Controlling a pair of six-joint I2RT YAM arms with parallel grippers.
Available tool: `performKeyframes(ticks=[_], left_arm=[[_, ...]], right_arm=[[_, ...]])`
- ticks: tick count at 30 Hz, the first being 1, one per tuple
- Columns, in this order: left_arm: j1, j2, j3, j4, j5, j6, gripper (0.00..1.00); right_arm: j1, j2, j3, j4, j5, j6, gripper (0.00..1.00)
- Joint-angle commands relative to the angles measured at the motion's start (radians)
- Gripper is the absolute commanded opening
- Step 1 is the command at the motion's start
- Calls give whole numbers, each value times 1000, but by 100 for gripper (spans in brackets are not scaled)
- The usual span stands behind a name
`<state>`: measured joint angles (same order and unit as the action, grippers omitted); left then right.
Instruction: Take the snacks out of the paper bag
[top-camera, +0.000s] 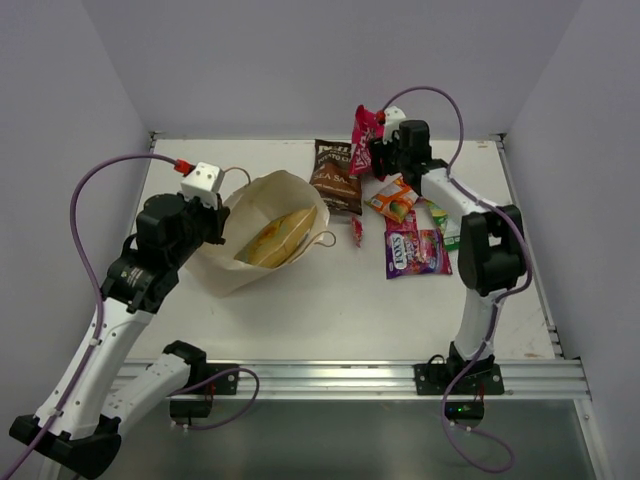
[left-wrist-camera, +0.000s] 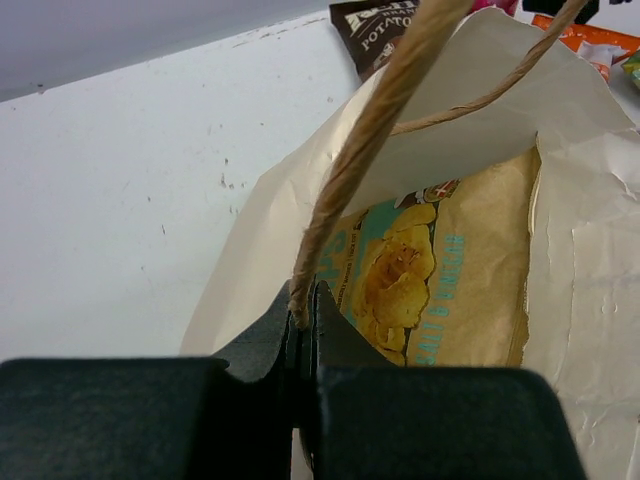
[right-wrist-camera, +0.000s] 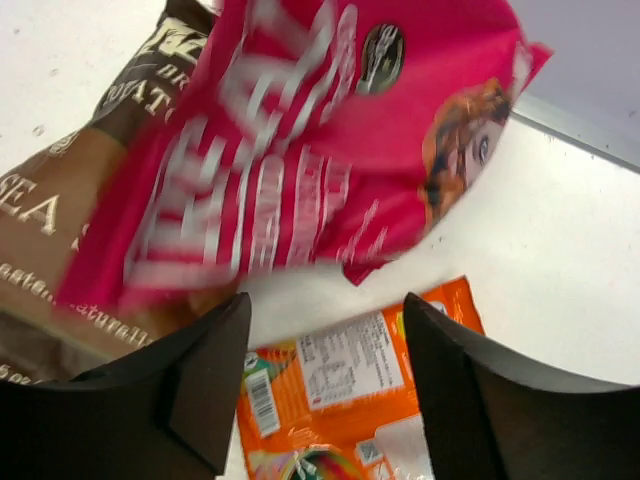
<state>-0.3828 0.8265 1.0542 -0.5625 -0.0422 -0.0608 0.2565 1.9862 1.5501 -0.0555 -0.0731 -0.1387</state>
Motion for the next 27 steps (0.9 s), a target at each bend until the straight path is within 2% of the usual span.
performKeyframes(ticks=[1, 5, 10, 12, 16, 20, 23, 27], left_arm=[[-4, -6, 35, 23, 24, 15, 0], [-4, -10, 41, 16, 28, 12, 0], [-4, -20, 47, -7, 15, 35, 0], [-4, -17, 50, -11, 8, 50, 0], [-4, 2, 72, -11, 34, 116, 0], [-4, 31, 104, -4, 102, 160, 0], [-4, 48, 125, 0, 160, 190, 0], [-2, 72, 139, 13, 215, 217, 0]], right_arm=[[44, -162, -47, 2, 2, -21, 69], [63, -285, -116, -24, -1, 28, 74], [107, -535, -217, -30, -88, 76, 76], [157, -633, -239, -50, -149, 61, 79], [295, -723, -214, -138, -240, -25, 85], [449, -748, -191, -211, -358, -182, 88], [493, -716, -171, -273, -438, -295, 88], [546, -641, -136, -410, -446, -429, 88]])
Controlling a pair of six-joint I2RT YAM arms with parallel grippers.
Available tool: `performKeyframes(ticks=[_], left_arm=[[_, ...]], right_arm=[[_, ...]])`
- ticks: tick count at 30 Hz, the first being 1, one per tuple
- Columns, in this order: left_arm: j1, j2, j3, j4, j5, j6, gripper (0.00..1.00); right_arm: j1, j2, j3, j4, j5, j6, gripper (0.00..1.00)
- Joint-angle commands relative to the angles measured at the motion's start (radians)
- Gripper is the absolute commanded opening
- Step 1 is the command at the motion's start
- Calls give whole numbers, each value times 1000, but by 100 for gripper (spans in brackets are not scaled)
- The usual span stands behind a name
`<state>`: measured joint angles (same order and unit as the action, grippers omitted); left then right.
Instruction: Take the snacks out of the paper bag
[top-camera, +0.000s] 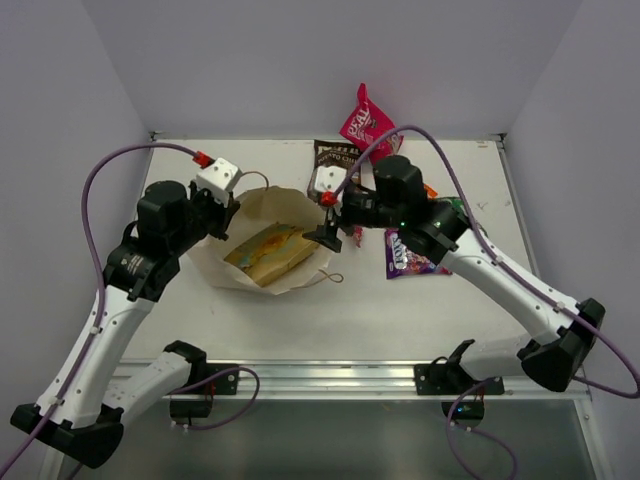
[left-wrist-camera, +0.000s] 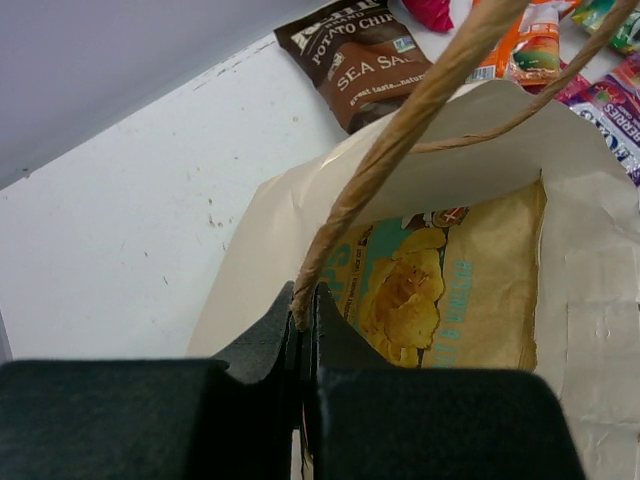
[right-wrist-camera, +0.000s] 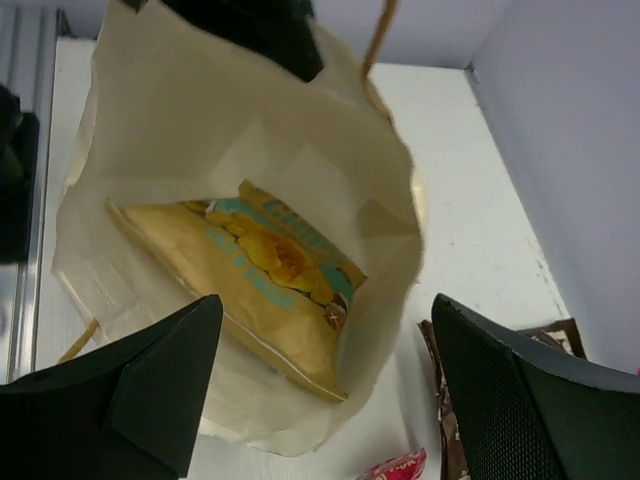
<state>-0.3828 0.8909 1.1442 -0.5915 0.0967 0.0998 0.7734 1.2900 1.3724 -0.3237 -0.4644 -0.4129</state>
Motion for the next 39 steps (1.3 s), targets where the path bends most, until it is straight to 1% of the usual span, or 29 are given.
performKeyframes(ticks=[1, 3, 8, 11, 14, 20, 24, 26, 27, 28, 30, 31, 33, 34, 35, 37, 39], left_arm=[[-4, 9, 49, 47, 80, 66, 0], [-4, 20, 51, 56, 83, 69, 0], [-4, 36, 45, 58, 118, 61, 0], [-4, 31, 32, 58, 126, 58, 0], [-4, 22, 25, 61, 135, 54, 0], [-4, 14, 23, 59, 140, 52, 0], [-4, 17, 11, 62, 156, 40, 0], [-4, 19, 3, 64, 161, 38, 0], [-4, 17, 2, 65, 166, 35, 0], [-4, 17, 0, 65, 166, 35, 0], [-4, 11, -1, 65, 161, 37, 0], [-4, 8, -1, 65, 159, 38, 0], [-4, 0, -9, 65, 152, 41, 0], [-4, -1, -12, 65, 149, 41, 0], [-4, -4, -17, 65, 147, 41, 0], [-4, -6, -32, 65, 137, 37, 0], [-4, -6, -40, 67, 109, 29, 0]], right_arm=[[41, 67, 42, -161, -48, -173, 88], [73, 94, 33, -187, -17, -197, 88], [167, 126, -18, -172, 73, -224, 88], [194, 172, -18, -161, 139, -234, 88], [205, 233, 3, -160, 174, -253, 88], [207, 345, 37, -170, 188, -271, 86], [205, 380, 25, -91, 219, -273, 83], [205, 394, 31, -65, 231, -276, 79], [205, 413, 36, -40, 240, -277, 77], [205, 420, 45, -28, 253, -279, 66], [205, 434, 53, 0, 270, -280, 54], [205, 434, 56, 11, 277, -282, 43], [205, 419, 62, 31, 273, -283, 32], [205, 410, 71, 31, 265, -282, 18], [205, 399, 76, 31, 260, -276, 11], [207, 352, 80, 26, 242, -270, 0], [208, 307, 77, 31, 228, -267, 0]])
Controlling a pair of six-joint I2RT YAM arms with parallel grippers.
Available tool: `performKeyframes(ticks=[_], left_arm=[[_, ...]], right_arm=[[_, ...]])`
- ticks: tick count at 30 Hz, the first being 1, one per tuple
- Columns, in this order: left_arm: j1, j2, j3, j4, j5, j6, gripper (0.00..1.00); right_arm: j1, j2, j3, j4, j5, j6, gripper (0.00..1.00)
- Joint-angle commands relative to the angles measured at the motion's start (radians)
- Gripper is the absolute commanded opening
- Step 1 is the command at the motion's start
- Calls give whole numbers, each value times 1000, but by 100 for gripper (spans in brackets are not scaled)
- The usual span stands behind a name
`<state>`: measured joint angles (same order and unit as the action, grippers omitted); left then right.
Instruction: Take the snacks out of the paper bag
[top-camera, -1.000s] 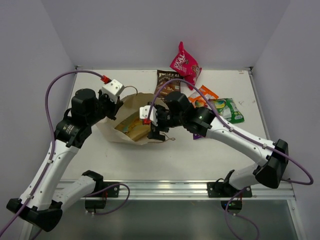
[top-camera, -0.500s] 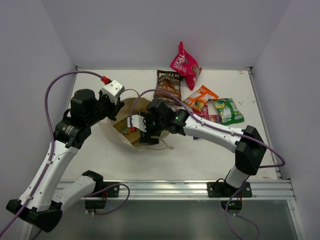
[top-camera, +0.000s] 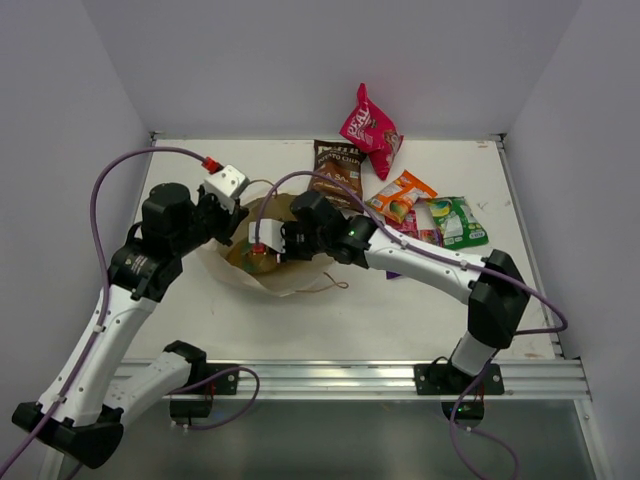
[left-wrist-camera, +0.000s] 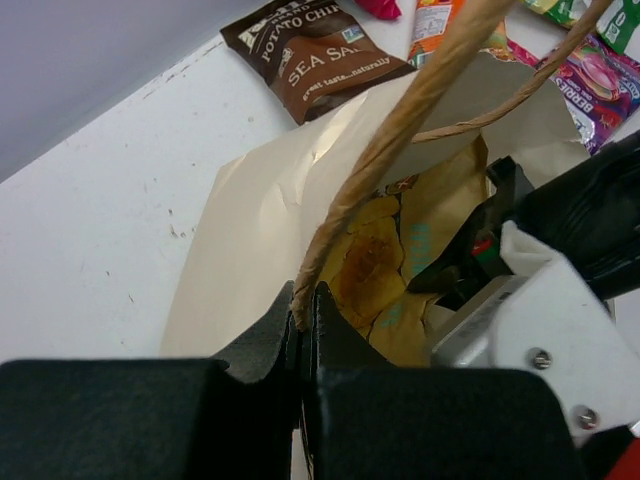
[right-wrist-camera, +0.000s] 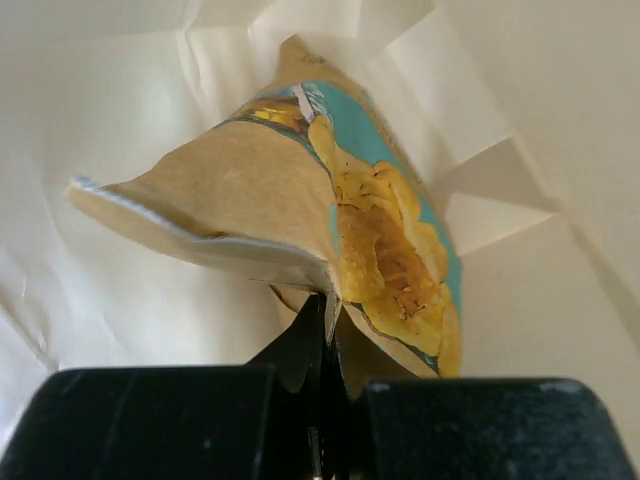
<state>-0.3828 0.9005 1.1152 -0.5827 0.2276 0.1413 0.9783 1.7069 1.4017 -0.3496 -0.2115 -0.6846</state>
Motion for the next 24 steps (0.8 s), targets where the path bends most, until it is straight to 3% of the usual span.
performKeyframes(ticks=[1, 14, 19, 24], left_arm=[[-4, -15, -17, 58, -33, -14, 0], [-4, -12, -14, 58, -128, -45, 0], [-4, 0, -11, 49, -221, -81, 0], [-1, 44, 5, 20, -428, -135, 0]], right_arm=[[8, -134, 46, 58, -38, 3, 0], [30, -506, 85, 43, -167, 0, 0], [26, -613, 120, 57, -106, 22, 0], [-6, -673, 138, 54, 10, 59, 0]])
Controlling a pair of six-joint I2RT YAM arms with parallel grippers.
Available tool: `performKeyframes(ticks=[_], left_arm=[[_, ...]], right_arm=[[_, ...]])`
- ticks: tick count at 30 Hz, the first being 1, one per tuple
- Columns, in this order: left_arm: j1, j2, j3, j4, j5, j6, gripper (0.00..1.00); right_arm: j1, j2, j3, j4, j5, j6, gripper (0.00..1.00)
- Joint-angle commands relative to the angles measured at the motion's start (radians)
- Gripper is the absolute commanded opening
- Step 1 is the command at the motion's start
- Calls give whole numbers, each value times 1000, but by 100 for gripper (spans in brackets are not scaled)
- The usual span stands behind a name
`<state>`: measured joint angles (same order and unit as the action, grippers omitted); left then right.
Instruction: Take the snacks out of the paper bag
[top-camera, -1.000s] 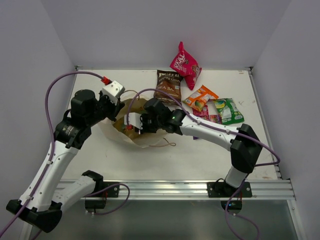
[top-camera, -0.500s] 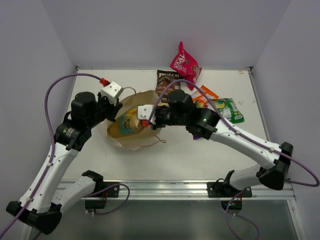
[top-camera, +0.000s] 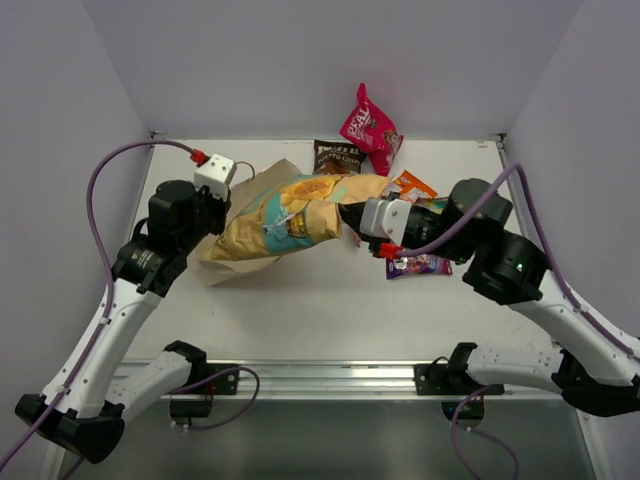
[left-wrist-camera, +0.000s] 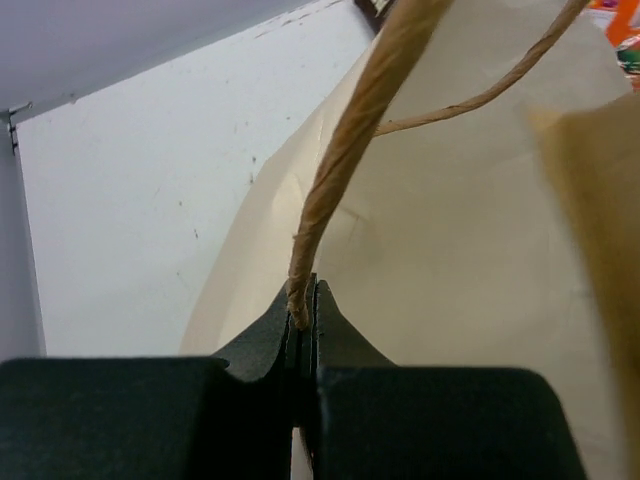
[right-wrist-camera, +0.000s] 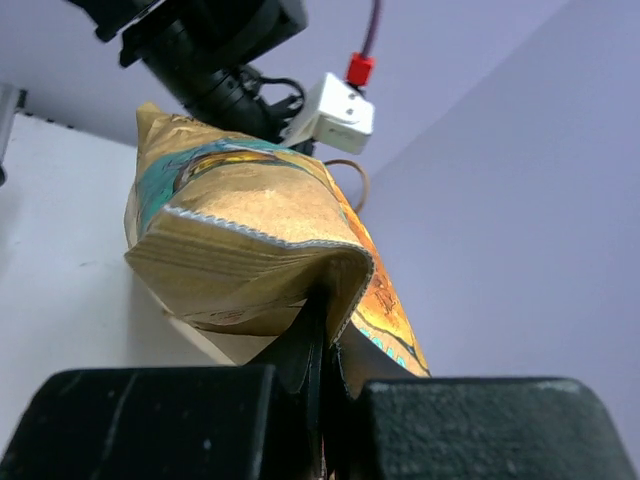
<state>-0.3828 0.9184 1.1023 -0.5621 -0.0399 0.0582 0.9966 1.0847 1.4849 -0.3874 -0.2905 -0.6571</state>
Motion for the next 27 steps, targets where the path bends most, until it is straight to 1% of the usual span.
performKeyframes(ticks=[1, 5, 8, 9, 10, 13, 14, 15, 17, 18, 20, 21, 23, 24, 27], left_arm=[[2, 33, 21, -8, -175, -81, 0], [15, 62, 24, -15, -192, -113, 0], [27, 65, 31, -19, -189, -126, 0], [31, 63, 34, -21, -189, -129, 0], [41, 63, 37, -27, -189, -132, 0], [48, 65, 48, -38, -186, -138, 0], [50, 66, 51, -41, -183, -139, 0], [51, 69, 53, -44, -181, -143, 0], [53, 69, 54, -47, -173, -149, 0], [55, 69, 56, -50, -170, -153, 0], [56, 73, 57, -53, -160, -161, 0], [58, 73, 60, -53, -158, -164, 0], [58, 71, 59, -50, -143, -167, 0], [59, 68, 57, -47, -140, -169, 0], [59, 60, 56, -41, -129, -170, 0]], right_arm=[[-50, -61, 58, 94, 102, 43, 0], [-124, -124, 54, 93, 132, 88, 0], [-232, -146, 46, 94, 160, 122, 0], [-283, -144, 40, 97, 183, 123, 0], [-306, -143, 35, 102, 239, 117, 0], [-429, -97, 18, 120, 289, 125, 0], [-465, -56, 14, 139, 310, 132, 0], [-542, -31, 6, 150, 313, 145, 0], [-607, 32, 3, 191, 339, 192, 0], [-659, 108, 14, 202, 376, 206, 0], [-693, 194, 31, 241, 434, 240, 0], [-717, 283, 52, 254, 488, 244, 0], [-733, 374, 81, 294, 557, 284, 0], [-749, 464, 116, 304, 617, 298, 0], [-788, 581, 158, 369, 688, 335, 0]])
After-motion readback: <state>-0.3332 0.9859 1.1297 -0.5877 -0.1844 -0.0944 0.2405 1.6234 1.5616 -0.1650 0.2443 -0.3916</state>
